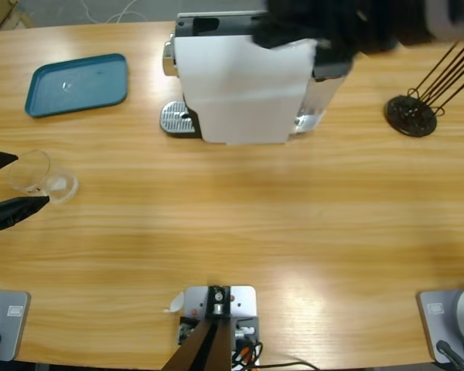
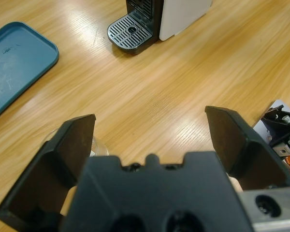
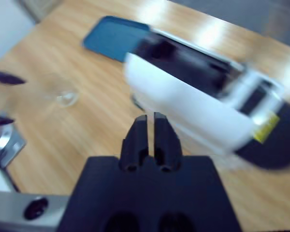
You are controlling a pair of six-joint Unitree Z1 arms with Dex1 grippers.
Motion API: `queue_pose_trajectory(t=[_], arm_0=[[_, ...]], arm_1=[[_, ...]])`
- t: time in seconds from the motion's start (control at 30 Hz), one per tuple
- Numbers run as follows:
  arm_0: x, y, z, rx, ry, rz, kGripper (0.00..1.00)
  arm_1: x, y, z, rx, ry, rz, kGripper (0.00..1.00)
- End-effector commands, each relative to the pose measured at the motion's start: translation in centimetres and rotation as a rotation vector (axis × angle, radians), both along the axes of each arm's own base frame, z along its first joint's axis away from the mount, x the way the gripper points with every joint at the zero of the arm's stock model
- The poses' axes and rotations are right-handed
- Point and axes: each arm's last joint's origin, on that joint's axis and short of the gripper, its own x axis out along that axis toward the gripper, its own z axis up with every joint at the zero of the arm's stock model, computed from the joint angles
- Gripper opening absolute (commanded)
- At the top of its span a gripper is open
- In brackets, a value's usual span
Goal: Pour coffee
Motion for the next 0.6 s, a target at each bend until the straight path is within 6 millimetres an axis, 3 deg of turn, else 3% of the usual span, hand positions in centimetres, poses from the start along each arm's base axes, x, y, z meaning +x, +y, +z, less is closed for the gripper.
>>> queue_pose_trajectory(t=[0.03, 0.2, 0.37, 0.43, 0.6], arm_0=[[-0.4, 0.5, -1.1, -0.003, 0.022, 0.008, 0.959], [-0.7, 0.7, -1.1, -0.013, 0.01, 0.01, 0.959], [-0.8, 0.8, -1.1, -0.015, 0.007, 0.01, 0.959], [-0.8, 0.8, -1.1, -0.015, 0.008, 0.011, 0.959], [-0.8, 0.8, -1.2, -0.013, 0.009, 0.011, 0.959]], arm_1=[[-0.2, -3.5, 1.0, 0.027, -0.078, -0.315, 0.0], [5.0, -1.8, 3.3, 0.085, -0.142, -0.428, 0.0], [9.1, 1.8, 2.7, 0.094, -0.126, -0.426, 0.0], [9.6, 2.8, 2.0, 0.093, -0.116, -0.419, 0.0], [7.6, 6.8, 0.8, 0.107, -0.094, -0.326, 0.0]])
